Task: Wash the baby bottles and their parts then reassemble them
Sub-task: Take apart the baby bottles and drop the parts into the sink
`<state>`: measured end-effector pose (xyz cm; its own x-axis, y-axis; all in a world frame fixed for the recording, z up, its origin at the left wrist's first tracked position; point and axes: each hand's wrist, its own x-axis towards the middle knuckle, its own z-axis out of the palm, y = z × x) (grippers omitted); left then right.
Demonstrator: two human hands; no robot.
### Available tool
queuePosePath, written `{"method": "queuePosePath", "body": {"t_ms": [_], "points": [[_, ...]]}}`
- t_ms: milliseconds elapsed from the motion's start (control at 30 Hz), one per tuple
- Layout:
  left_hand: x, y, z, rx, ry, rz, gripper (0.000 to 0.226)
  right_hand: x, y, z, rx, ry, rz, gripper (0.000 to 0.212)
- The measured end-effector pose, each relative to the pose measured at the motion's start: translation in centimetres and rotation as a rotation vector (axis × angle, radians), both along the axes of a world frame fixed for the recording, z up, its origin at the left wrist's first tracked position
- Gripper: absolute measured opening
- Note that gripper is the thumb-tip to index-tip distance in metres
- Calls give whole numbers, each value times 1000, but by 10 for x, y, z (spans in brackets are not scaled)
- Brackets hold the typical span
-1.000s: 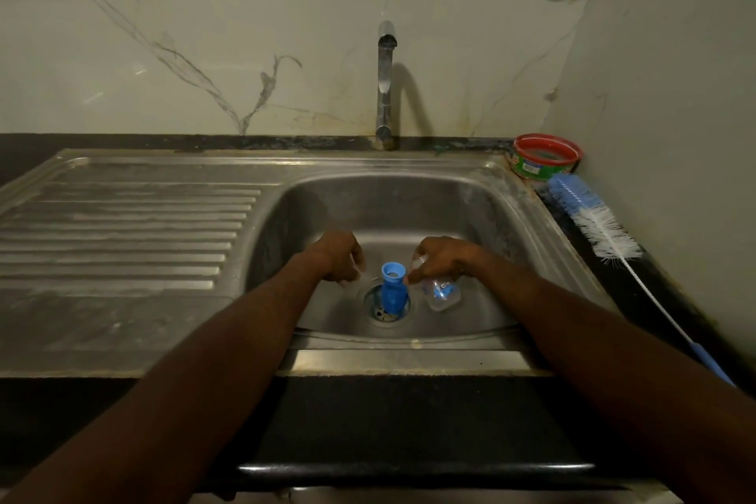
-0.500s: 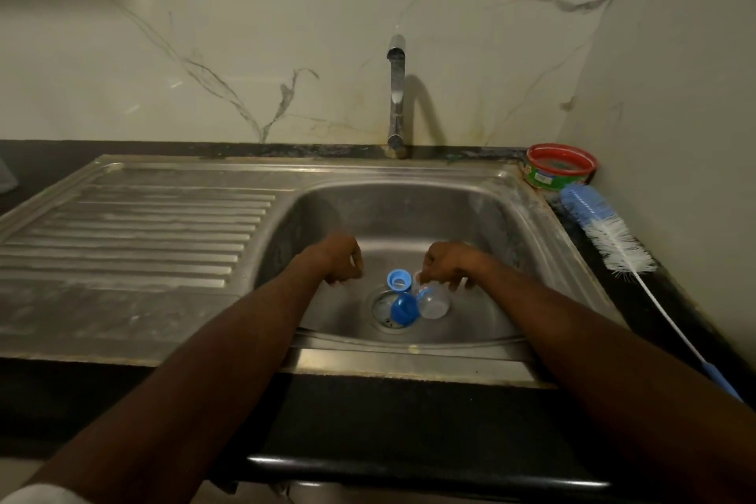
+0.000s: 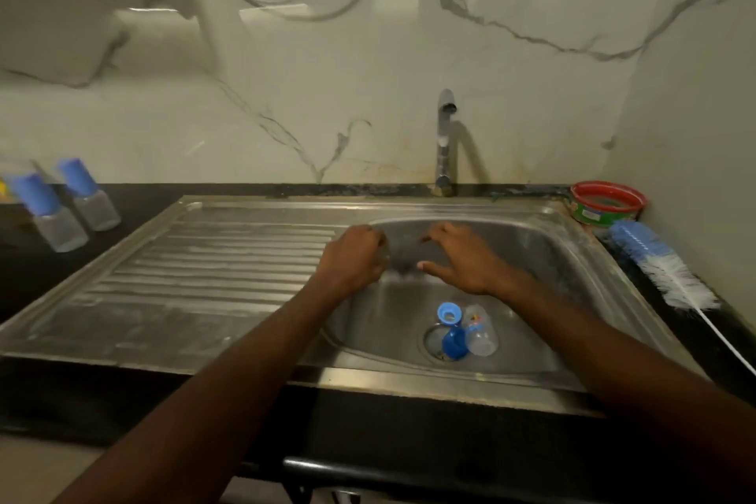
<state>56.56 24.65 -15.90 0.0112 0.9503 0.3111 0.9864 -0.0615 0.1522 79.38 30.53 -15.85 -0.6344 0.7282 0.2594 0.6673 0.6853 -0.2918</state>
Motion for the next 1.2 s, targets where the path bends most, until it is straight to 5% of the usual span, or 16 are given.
{"method": "queuePosePath", "body": {"t_ms": [367,600,733,933,1133,1200], "points": [[-234,-121,101,315,218,362,41,-292,-77,76,251,-2,295,72],[-377,-178,91,539,-48,720,38,-469,-119,80,162,0,368,76],[-441,-177,65,431,-239,914,56,-545,-132,79,109,70,416,65],[-489,-158,54,405,-529,709,72,-615,-123,70,19,121,458,48],[-492,-137,57,366,-580,558,13,-632,-116,62,-64,271,493,42],[-485,-136,54,466,-561,552,16,-625,-118,64,-126,382,477,36]]}}
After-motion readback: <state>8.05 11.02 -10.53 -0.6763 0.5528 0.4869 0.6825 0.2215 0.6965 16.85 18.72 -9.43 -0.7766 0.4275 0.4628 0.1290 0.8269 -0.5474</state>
